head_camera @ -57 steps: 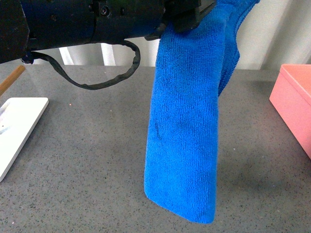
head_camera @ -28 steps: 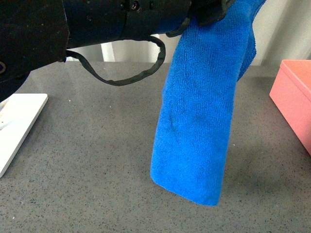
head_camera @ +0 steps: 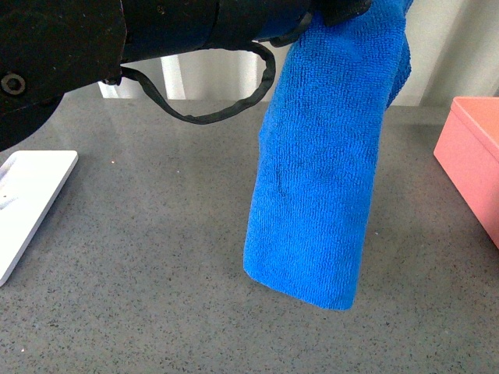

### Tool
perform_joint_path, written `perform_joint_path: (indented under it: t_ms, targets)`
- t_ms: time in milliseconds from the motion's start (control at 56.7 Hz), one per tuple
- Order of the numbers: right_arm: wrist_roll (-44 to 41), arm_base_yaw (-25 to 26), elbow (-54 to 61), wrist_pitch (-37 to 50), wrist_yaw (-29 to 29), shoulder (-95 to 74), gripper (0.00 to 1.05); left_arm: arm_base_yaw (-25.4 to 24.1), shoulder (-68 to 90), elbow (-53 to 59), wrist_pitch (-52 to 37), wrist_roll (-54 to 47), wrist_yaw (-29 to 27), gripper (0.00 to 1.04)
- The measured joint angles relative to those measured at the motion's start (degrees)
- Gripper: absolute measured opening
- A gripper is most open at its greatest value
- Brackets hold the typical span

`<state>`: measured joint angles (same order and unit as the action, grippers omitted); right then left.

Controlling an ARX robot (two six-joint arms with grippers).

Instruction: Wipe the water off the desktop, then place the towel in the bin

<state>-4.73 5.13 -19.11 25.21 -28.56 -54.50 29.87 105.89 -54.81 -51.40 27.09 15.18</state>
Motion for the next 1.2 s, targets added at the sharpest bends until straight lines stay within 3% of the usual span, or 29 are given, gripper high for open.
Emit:
perform_joint_path:
  t_ms: [88, 194, 476, 952, 1199]
  targets:
    - [1.1, -2.8, 0.0, 5.2, -1.3, -6.7, 0.98, 0.2, 0.1, -0.4, 0.8, 0.9, -1.4, 0.05]
    - [1.7, -7.5, -0.7, 14.5, 1.0, -17.8, 0.98, 0.8, 0.0, -0.9, 1.1, 2.2, -2.5, 0.05]
    - [3.3, -13.9, -3.3, 22.8, 2.0, -30.3, 0.98, 1.9, -0.2, -1.2, 2.0, 3.2, -3.0, 0.05]
    - [4.6, -15.8, -12.5, 29.3, 0.6, -42.6, 0.97, 2.4, -1.1, -2.0, 3.7, 4.7, -3.0, 0.05]
    - [6.1, -16.3, -15.1, 30.4, 0.5, -43.7, 0.65, 2.5, -1.2, -2.6, 3.9, 5.1, -3.1, 0.05]
